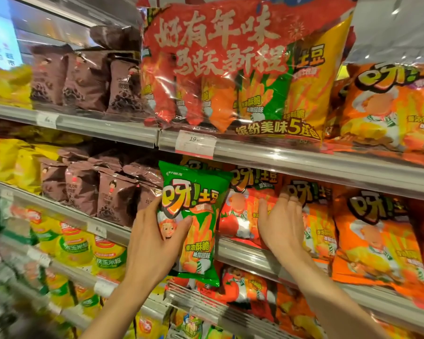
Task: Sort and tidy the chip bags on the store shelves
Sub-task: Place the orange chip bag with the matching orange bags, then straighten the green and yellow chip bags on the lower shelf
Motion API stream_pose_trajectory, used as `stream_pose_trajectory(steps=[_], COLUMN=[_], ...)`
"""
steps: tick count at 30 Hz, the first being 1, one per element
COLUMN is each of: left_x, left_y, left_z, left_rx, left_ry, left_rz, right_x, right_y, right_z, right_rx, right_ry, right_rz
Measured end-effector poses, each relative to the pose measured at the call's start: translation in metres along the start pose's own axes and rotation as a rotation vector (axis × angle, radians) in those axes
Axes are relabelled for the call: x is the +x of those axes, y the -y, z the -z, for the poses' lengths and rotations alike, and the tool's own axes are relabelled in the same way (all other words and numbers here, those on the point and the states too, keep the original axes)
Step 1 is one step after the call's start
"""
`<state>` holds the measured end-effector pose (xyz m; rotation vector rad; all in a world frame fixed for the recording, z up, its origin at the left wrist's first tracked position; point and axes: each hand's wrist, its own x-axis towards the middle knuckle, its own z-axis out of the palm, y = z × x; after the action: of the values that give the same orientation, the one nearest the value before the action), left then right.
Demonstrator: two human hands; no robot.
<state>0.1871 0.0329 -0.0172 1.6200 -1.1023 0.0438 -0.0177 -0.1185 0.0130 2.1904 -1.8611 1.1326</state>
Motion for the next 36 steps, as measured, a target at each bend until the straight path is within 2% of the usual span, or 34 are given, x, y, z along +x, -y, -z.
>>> stream_pose_trajectory(steps=[2,5,8,12,25,28,32,36], left_x=[-0.003,-0.004,-0.004,-0.003,-0.008,-0.013,-0.019,-0.031], left_y=[0.002,0.004,0.004,0.004,0.004,0.001,-0.006,-0.021], left_z=[-0.004,-0.007,-0.011,-0.015,-0.014,-0.013,-0.014,-0.021], left_rx=[0.003,-0.003,0.001,0.000,-0.016,-0.053,-0.111,-0.164], left_ry=[0.011,0.019,0.017,0.018,0.017,0.003,-0.011,-0.004], left_rz=[-0.001,-0.008,-0.006,-0.010,0.002,0.010,0.019,0.033], right_x=[-0.004,-0.007,-0.008,-0.005,-0.007,-0.013,-0.025,-0.034], right_y=[-0.003,-0.010,-0.013,-0.015,-0.012,-0.005,0.003,0.009], right_z=[-0.003,-0.003,-0.001,-0.010,-0.015,0.002,0.028,0.044], right_rx=[-0.068,-0.115,-0.181,-0.228,-0.255,-0.091,0.281,0.526], right_ry=[-0.020,-0.129,-0.030,0.101,0.167,0.152,0.185,0.373], right_rz=[0.056,0.258,0.481,0.576,0.550,0.518,0.409,0.205])
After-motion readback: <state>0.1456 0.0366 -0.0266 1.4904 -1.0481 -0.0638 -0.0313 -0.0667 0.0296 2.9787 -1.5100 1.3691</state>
